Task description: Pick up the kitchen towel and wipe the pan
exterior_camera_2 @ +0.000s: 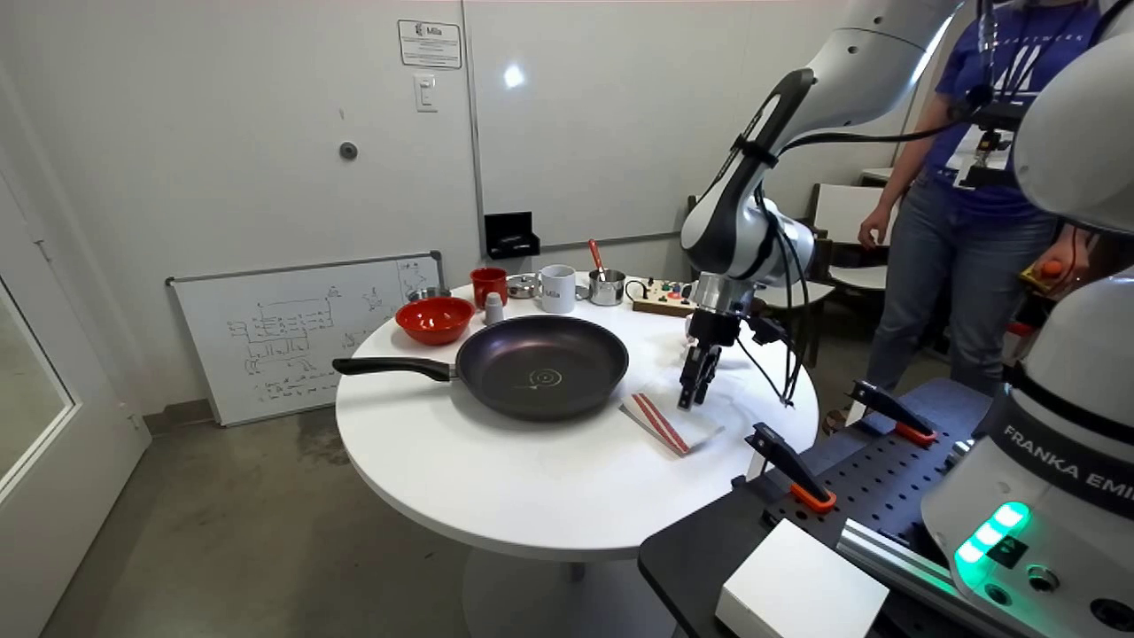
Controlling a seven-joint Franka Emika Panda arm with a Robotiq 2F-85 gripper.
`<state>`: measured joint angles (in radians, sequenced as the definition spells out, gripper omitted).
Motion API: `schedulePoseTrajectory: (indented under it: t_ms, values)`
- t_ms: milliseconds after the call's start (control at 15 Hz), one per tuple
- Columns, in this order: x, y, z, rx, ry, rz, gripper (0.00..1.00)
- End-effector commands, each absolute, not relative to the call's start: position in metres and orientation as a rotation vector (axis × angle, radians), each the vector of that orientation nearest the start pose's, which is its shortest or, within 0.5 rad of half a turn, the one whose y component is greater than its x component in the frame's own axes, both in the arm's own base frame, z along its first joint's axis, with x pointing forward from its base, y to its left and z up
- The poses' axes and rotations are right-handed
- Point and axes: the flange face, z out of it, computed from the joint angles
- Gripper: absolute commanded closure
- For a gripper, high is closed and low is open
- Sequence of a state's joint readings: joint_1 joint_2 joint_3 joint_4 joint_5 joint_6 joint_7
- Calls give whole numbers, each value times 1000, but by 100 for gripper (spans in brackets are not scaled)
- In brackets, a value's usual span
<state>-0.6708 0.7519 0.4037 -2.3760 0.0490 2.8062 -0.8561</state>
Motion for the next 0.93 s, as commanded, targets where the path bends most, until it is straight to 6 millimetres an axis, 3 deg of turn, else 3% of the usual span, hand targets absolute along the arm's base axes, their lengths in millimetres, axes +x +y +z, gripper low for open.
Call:
schedulePoseTrajectory:
  t_ms: [0, 867]
  values:
    - [431, -75, 20, -2653, -608, 133, 0]
    - [433, -62, 18, -2607, -615, 158, 0]
